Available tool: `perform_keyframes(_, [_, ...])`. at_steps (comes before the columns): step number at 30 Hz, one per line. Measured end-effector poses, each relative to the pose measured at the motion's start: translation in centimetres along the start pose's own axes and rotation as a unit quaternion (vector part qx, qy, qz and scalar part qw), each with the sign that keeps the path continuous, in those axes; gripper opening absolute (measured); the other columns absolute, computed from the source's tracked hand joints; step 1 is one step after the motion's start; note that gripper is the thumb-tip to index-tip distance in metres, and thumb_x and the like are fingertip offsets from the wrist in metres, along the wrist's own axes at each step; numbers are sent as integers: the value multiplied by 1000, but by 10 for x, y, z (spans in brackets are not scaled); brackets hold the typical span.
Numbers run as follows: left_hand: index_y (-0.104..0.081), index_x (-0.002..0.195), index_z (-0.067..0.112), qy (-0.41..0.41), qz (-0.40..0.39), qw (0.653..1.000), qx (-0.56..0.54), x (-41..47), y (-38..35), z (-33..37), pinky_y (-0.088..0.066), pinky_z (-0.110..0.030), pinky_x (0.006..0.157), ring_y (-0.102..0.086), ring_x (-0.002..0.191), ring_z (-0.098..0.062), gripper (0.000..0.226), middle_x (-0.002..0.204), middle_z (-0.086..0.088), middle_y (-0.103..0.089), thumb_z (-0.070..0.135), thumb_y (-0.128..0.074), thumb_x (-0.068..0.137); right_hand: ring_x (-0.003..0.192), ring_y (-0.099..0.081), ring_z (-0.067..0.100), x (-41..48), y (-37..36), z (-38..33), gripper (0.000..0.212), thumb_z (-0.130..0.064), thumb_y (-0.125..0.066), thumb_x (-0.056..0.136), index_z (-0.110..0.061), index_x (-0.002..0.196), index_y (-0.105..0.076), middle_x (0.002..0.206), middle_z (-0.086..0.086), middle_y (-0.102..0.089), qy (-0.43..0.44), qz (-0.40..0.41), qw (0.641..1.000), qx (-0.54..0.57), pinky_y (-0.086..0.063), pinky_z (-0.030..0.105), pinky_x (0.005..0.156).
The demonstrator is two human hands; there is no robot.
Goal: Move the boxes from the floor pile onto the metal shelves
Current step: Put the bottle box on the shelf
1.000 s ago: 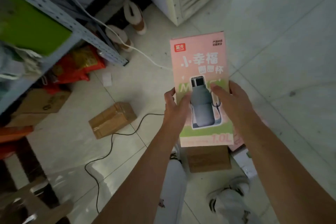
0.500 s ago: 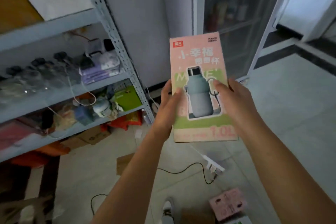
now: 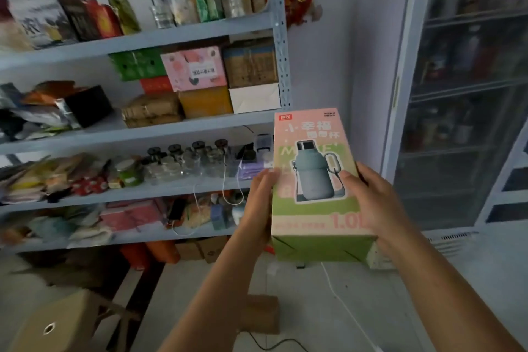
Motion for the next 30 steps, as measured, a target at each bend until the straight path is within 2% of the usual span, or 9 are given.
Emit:
perform_keyframes(2, [-57,130,21,-3,5,1000,-5,-2,29,14,-43,-67,100,-59,117,-46,82,129,-22,-61,66,-77,65,62,-67,-3,-1,-30,-7,16,-27,-55,99,-38,97,-67,82,-16,-71,2,-20,1000,7,-51,21,46])
perform_keyframes(8, [-50,139,30,-16,47,999,3,-5,134,66,-48,-59,101,-63,118,-35,91,134,-10,-62,71,-78,63,83,-73,17,9,-139,-16,21,-32,-61,95,-49,87,-71,91,-11,-74,-5,-51,999,19,-62,45,67])
perform_keyframes(11, [-51,137,31,-39,53,998,15,-5,190,97,-49,-61,97,-63,116,-38,90,130,-11,-64,72,-78,61,82,-73,19,15,-199,-16,17,-33,-61,95,-46,103,-68,94,-11,-73,-7,-57,998,17,-62,43,66])
perform_keyframes(13, [-54,133,29,-46,52,997,19,-4,228,116,-48,-59,95,-62,113,-41,88,127,-20,-63,72,-78,60,79,-73,18,19,-243,-16,20,-33,-60,96,-43,112,-67,99,-8,-73,-11,-64,998,17,-61,40,63])
perform_keyframes(17, [-56,131,29,-38,44,998,10,7,298,147,-44,-58,93,-59,112,-40,85,130,-23,-60,73,-77,61,76,-72,17,28,-324,-22,20,-31,-58,97,-48,88,-63,99,-5,-71,-11,-86,996,10,-58,30,52])
perform_keyframes(21, [-57,129,27,-28,40,999,-18,20,347,163,-36,-61,85,-51,105,-41,81,133,-31,-53,70,-77,64,90,-72,24,43,-378,-19,16,-34,-58,97,-44,107,-65,106,-3,-72,-13,-97,995,11,-61,39,62])
perform_keyframes(24, [-57,130,32,-24,43,999,-16,35,372,172,-39,-68,95,-55,115,-53,80,130,-22,-61,73,-76,63,97,-70,23,59,-406,-12,23,-37,-59,96,-41,118,-64,112,-6,-70,-14,-95,995,13,-61,48,74])
perform_keyframes(26, [-57,129,32,-34,55,998,-8,46,387,180,-42,-64,103,-58,117,-49,81,126,-16,-66,72,-76,61,104,-68,22,72,-419,-7,33,-42,-60,94,-39,127,-61,118,-7,-68,-11,-91,996,8,-60,53,78])
perform_keyframes(30, [-55,128,29,-53,68,996,-8,70,408,195,-48,-57,99,-64,108,-39,73,122,-17,-67,65,-74,67,107,-66,19,103,-442,4,44,-44,-61,92,-38,135,-55,125,-9,-64,-17,-91,996,6,-60,50,80])
Point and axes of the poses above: each hand's wrist, its own x-axis towards the middle knuckle, its own y-axis out of the back of the hand, z = x × y, the point moved 9 cm from there along x, towards the middle knuckle
